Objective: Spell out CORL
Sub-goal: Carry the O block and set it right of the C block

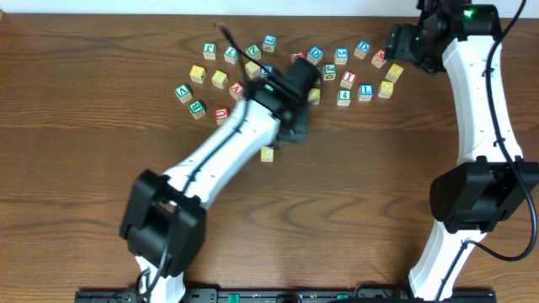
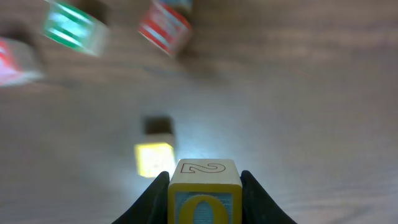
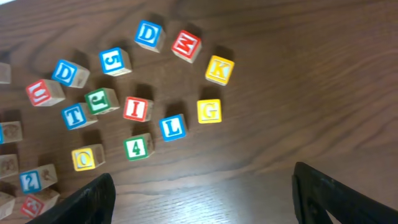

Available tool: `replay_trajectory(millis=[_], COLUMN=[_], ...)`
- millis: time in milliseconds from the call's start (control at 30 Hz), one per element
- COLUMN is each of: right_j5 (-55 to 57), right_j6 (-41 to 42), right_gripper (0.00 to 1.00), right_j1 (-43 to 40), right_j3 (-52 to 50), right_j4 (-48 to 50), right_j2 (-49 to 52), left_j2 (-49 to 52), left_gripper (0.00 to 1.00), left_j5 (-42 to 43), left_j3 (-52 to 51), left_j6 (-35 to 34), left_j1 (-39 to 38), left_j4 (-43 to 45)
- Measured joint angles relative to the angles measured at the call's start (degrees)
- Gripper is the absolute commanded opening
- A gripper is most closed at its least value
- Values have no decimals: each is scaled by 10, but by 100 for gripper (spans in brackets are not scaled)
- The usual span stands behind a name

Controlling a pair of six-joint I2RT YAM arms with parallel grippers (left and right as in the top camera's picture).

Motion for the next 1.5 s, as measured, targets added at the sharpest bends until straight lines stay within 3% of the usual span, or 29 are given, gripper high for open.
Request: replay_trajectory(millis=[167, 367, 1233, 1300, 1500], right_j5=[0, 0, 0, 0, 0], right_j6=[0, 0, 0, 0, 0], right_gripper=[86, 87, 87, 87, 87], right_j1=[-1, -1, -1, -1, -1], right_j3=[0, 0, 0, 0, 0], right_j4=[-7, -13, -22, -22, -24], right_j2=[0, 0, 0, 0, 0], left_j2=[58, 96, 99, 99, 99], left_gripper=[21, 21, 22, 31, 35], left_j5=[1, 2, -14, -14, -14], left_j3=[-11, -16, -51, -51, -52], left_j6=[-19, -35, -94, -94, -96], left_j1=[-43, -44, -13, -13, -13], left_j4=[13, 12, 69, 71, 71])
